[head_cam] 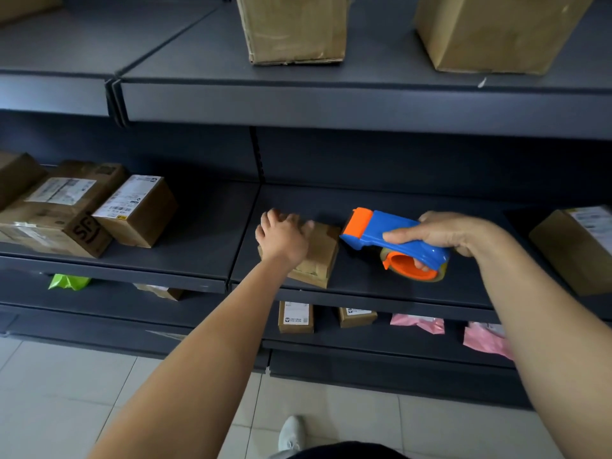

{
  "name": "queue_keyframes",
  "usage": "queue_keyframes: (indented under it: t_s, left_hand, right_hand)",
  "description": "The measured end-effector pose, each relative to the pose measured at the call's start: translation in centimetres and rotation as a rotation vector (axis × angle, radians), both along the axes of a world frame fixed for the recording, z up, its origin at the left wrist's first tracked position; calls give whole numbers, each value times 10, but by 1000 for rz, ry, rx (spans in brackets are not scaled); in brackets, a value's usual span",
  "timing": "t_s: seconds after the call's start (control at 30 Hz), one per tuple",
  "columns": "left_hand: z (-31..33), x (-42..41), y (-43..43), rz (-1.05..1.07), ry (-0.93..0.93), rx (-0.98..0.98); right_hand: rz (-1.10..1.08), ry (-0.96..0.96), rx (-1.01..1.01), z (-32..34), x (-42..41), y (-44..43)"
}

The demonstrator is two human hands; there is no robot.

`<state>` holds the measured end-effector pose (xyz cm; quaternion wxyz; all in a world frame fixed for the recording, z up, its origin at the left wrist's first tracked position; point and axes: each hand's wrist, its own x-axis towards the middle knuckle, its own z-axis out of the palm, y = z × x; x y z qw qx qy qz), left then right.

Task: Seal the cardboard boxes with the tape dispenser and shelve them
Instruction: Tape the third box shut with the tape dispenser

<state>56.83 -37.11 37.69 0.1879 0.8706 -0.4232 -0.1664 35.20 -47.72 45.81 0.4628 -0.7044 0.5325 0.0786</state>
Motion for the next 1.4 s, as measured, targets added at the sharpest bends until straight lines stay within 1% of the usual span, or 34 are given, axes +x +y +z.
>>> queue_keyframes:
  t_s: [0.03,0.07,0.1,0.13,0.17,0.2,0.27,0.4,0.5,0.63,0.77,0.83,0.93,1.0,1.07,1.2,1.3,1.37,1.4]
  left_hand:
    - [4,-2,-1,25,121,-146]
    - [9,-5,-2,48,309,-265]
    - [15,-9,-2,71,541,-326]
    - [21,-12,-2,95,765,-327]
    - [26,-13,-1,101,941,-291]
    - [28,-13,0,81,1047,-247]
    - [29,-11,1,30,1141,-237]
    - [32,-9,1,17,1199,-316]
    - [35,-8,2,2,1237,-213]
    - [34,-12,4,83,1374,-161]
    - [31,-19,1,196,1450,-220]
    - [31,-20,-1,229,1437,-245]
    - [33,-20,-4,236,1407,-281]
    - [35,-22,-5,226,1380,-296]
    - [35,-24,-5,195,1344,-301]
    - [40,-28,-7,197,1339,-333]
    - [39,-22,-10,307,1382,-352]
    - [34,-6,-12,389,1355,-360]
    - [33,1,-12,392,1322,-352]
  right_hand:
    - [-2,-40,15,1,-1,2]
    - [10,-76,35,2,-2,3]
    - [26,-105,56,3,-2,4]
    - [45,-127,69,4,-1,5]
    - [63,-142,81,6,-1,5]
    - [83,-147,87,7,-1,4]
    - [129,-131,88,8,-1,4]
    - [169,-122,106,9,1,9]
    - [186,-127,114,5,1,11]
    - [164,-190,164,3,-1,13]
    - [193,-204,181,0,0,9]
    - [222,-226,227,-2,1,8]
    - [278,-280,357,-4,0,10]
    - [318,-296,463,-2,-1,13]
    - [358,-292,513,0,-1,14]
    - [316,-289,416,1,-1,9]
    - [301,-273,334,4,-7,4]
    - [301,-235,304,9,-17,1]
    - [314,-206,292,11,-21,-1]
